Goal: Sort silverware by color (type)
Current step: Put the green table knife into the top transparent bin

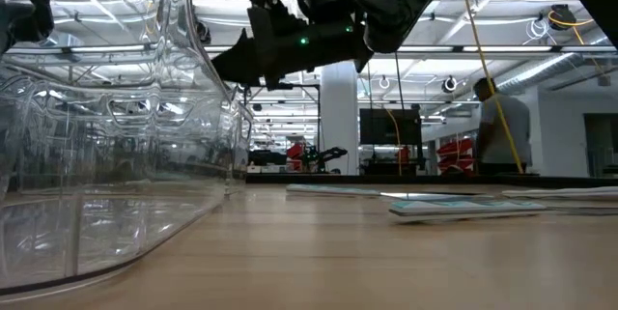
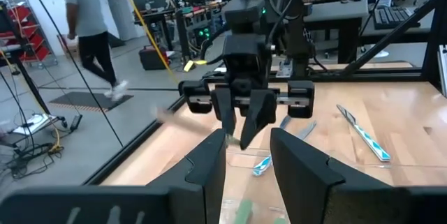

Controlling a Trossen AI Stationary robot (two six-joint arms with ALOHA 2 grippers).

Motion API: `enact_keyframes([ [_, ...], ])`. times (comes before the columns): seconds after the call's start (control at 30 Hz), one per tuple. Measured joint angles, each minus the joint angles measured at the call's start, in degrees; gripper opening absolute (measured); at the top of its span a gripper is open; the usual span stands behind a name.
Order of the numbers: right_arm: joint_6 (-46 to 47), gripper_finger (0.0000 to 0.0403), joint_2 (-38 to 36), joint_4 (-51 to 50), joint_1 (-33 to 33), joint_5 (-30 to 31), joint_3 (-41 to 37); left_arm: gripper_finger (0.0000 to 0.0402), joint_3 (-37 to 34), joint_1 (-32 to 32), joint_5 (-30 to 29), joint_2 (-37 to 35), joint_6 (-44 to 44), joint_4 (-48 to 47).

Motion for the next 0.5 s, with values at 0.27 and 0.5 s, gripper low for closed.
enact_keyframes([
  [0.27, 0.0, 0.0064, 0.02, -3.05, -0.04, 0.15, -0.02, 0.0122, 0.02, 0.0, -0.08, 0.0, 0.47, 0.0],
  [0.5, -0.08, 0.0069, 0.0, -3.55, -0.02, 0.15, -0.04, 0.0122, 0.02, 0.0, -0.09, 0.0, 0.39, -0.02],
])
